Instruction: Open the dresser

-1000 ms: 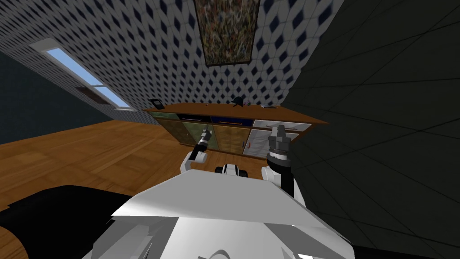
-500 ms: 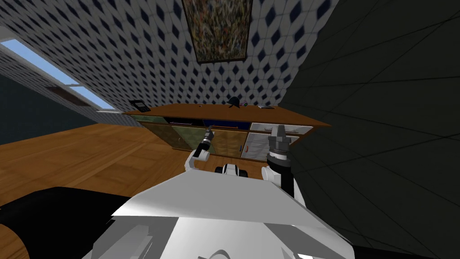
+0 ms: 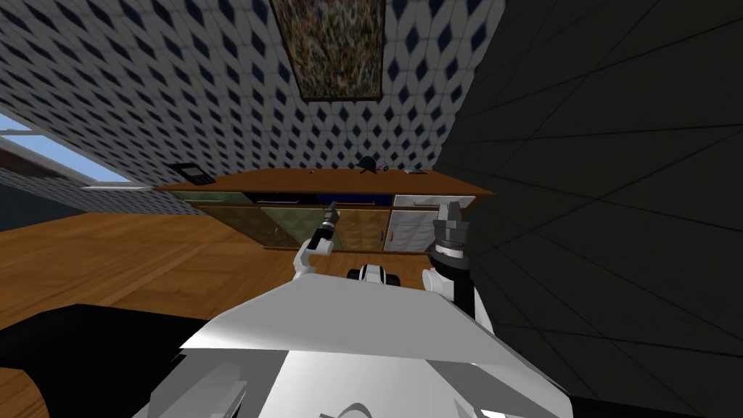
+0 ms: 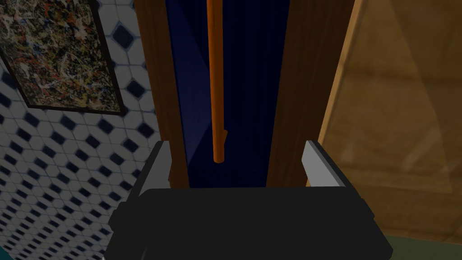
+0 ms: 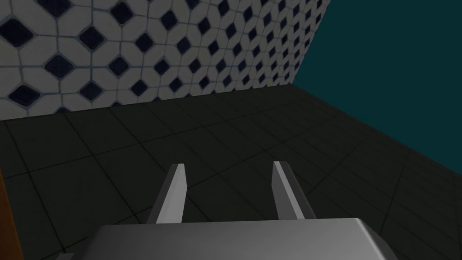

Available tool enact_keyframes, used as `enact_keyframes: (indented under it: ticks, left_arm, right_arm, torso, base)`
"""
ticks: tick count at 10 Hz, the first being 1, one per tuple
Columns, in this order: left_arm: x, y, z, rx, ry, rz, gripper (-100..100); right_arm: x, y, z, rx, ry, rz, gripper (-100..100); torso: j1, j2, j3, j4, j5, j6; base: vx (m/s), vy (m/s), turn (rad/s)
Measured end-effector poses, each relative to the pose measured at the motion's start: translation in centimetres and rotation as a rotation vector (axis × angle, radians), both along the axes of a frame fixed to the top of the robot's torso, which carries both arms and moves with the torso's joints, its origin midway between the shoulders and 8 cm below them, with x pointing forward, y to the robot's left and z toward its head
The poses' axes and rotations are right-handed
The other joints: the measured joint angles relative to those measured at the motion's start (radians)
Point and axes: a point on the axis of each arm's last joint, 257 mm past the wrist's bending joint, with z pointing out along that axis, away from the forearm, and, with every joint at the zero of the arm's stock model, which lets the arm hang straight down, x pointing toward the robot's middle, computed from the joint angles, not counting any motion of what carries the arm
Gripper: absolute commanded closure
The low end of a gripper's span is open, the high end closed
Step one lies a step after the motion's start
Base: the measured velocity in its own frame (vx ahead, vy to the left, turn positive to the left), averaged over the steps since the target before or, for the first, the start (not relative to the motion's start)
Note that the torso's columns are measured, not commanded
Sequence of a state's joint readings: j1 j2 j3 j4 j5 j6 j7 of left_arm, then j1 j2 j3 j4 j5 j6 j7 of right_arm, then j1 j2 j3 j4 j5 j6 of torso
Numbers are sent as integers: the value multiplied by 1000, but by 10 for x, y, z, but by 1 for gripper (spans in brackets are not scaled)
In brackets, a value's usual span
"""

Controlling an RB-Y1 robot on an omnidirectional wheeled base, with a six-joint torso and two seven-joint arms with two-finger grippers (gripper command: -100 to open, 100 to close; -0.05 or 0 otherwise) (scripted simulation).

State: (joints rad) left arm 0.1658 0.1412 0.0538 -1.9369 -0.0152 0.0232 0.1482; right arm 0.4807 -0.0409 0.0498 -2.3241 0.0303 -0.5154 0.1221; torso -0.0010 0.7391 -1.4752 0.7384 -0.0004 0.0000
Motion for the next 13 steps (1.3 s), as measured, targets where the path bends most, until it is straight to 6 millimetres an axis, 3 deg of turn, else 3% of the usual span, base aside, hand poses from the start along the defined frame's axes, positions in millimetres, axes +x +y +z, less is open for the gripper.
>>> enact_keyframes:
  ticks: [6, 8, 9, 11, 13]
  left_arm:
    - [5, 93, 5, -4, -3, 138, -100]
    - [7, 122, 12, -9, -11, 179, -100]
    - [7, 123, 12, -10, -11, 181, 100]
    - [5, 98, 9, -6, -5, 148, 100]
    - [6, 61, 4, -1, -3, 97, 100]
  right_arm:
    - [0, 0, 0, 0, 0, 0, 0]
    - [0, 0, 0, 0, 0, 0, 0]
    - [0, 0, 0, 0, 0, 0, 0]
    - [0, 0, 0, 0, 1, -1, 0]
    - [0, 0, 0, -1, 1, -1, 0]
  torso:
    - [-1, 1, 0, 0, 0, 0]
    - [3, -2, -1, 0, 1, -1]
    - [4, -3, -2, -1, 1, 0]
    - [5, -5, -3, -2, 1, 0]
    - [1, -2, -2, -1, 0, 0]
  base:
    - [-59, -38, -227]
    - [-37, -23, -30]
    - [28, 20, 211]
    - [76, 61, 280]
    - [85, 57, 264]
